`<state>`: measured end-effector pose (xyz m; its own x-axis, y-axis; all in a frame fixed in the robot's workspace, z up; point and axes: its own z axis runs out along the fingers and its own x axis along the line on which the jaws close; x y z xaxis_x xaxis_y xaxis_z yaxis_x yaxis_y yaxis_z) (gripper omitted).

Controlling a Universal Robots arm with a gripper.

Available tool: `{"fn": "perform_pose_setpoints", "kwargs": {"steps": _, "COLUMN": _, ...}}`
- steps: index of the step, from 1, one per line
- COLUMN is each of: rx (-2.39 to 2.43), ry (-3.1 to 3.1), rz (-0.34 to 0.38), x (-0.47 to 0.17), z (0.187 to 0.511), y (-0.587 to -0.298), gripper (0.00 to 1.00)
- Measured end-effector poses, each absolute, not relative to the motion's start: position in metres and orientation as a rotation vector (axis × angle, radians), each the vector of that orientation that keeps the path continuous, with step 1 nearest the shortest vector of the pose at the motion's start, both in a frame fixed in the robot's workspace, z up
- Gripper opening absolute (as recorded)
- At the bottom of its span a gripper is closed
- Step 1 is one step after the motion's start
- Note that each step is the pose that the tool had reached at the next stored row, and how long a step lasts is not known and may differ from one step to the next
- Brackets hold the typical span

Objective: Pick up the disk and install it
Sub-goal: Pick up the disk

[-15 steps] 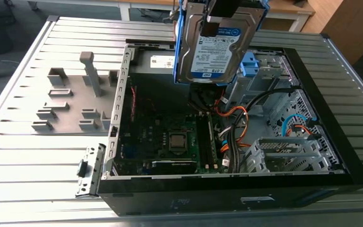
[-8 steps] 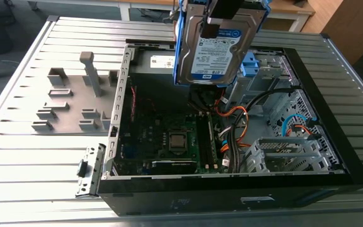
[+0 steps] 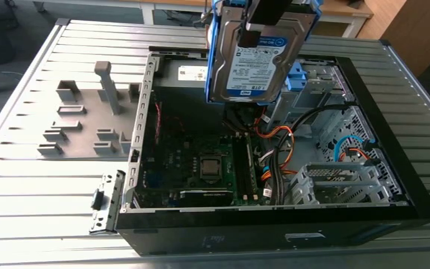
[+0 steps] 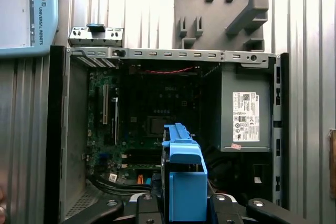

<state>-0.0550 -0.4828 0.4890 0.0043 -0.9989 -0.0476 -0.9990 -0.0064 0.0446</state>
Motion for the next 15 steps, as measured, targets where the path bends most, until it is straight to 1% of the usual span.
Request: {"fn": "perform_pose_setpoints", "kwargs": {"steps": 15, "rx": -2.225, "ry": 2.213, "rz": 0.102, "x": -0.055, "z": 0.4889, "y": -0.4909, "gripper": 0.36}}
